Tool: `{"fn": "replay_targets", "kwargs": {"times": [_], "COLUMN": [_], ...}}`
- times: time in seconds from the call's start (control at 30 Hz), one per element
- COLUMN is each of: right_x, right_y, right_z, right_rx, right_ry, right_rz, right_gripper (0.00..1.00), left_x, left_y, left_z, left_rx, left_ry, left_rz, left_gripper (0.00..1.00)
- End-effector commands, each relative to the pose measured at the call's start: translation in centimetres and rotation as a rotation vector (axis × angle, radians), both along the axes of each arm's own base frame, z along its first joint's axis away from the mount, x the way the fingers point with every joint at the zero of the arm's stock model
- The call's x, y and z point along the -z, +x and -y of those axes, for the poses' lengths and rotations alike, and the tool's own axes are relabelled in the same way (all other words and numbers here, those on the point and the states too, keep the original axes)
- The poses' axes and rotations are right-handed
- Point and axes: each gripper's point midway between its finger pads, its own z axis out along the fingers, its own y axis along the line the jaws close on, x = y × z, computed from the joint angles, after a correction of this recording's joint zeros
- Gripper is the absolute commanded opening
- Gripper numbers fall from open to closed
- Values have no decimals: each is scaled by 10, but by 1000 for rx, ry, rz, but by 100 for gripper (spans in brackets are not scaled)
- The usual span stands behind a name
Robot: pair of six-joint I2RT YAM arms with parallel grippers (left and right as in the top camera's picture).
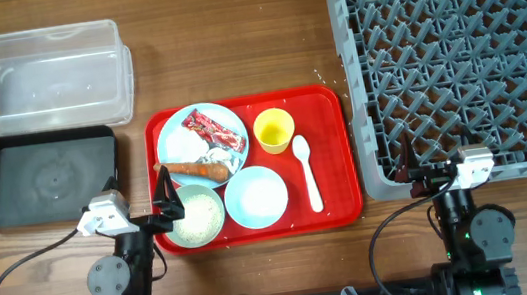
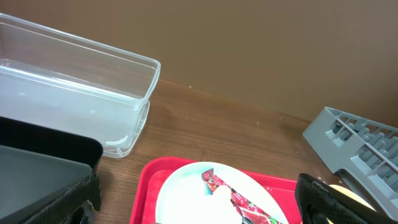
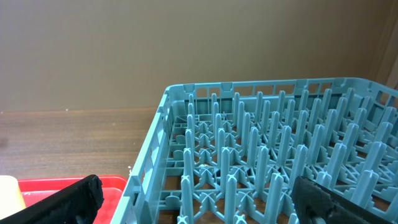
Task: Sort waste into correct bins and load items into the dishwasher rack
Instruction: 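Move both grippers toward the red tray items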
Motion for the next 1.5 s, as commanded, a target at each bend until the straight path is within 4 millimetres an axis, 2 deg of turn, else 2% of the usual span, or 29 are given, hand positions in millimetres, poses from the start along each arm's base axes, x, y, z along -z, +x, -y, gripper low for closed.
{"fn": "replay_targets", "kwargs": {"times": [0.0,1.47], "right_x": [-3,-3], "right_y": [-1,-1], "right_z": [-3,-7], "right_rx": [-18,-37], "right_ry": [-11,-1], "right_rz": [14,16], "right_gripper": [100,100], "left_x": [2,2], "left_y": [0,0], "left_z": [0,-1], "left_rx": [3,1], "left_ry": [20,20], "left_rz": [-1,-1], "left_gripper": [100,100]}}
